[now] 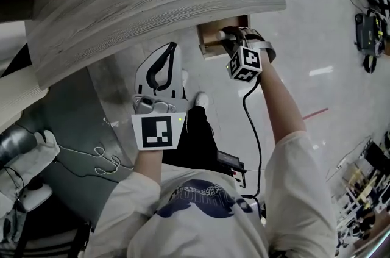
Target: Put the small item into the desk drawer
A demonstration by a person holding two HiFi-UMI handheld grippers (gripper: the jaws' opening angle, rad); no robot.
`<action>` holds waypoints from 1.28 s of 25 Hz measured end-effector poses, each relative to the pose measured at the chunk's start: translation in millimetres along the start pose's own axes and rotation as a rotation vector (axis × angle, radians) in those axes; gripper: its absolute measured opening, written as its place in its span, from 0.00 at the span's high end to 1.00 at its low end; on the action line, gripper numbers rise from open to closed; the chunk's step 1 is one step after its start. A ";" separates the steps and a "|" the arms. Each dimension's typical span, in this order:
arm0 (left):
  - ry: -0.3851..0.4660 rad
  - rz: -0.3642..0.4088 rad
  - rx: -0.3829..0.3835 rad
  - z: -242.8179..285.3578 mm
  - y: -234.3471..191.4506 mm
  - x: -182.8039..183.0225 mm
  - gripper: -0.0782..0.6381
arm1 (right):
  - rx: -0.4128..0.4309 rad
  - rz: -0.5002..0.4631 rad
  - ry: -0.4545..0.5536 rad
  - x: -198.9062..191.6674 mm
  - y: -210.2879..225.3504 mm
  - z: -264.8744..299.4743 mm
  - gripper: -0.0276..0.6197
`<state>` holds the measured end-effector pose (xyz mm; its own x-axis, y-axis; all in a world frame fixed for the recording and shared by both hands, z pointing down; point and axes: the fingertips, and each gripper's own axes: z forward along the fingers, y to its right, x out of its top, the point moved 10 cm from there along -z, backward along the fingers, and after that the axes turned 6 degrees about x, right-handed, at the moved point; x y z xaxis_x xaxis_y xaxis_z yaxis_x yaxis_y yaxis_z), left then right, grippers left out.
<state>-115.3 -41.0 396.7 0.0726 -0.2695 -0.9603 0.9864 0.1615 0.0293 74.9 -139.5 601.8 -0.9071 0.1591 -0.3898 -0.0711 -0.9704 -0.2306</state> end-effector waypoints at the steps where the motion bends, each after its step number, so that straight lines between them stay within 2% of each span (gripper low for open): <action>1: -0.005 0.003 0.000 1.0 -0.3 -3.0 0.88 | 0.013 -0.015 -0.010 -0.9 -1.9 6.2 0.76; 14: -0.042 -0.007 0.015 5.8 -4.6 -29.6 0.88 | 0.134 -0.097 -0.121 -7.2 -11.0 57.5 0.76; 32: -0.079 -0.022 0.034 -1.0 -20.7 -50.2 0.88 | 0.164 -0.120 -0.203 -8.9 -15.0 84.8 0.76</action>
<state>-139.5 -29.8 444.0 0.0606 -0.3473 -0.9358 0.9923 0.1223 0.0189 48.8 -141.7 684.3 -0.9513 0.2515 -0.1781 -0.2345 -0.9657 -0.1112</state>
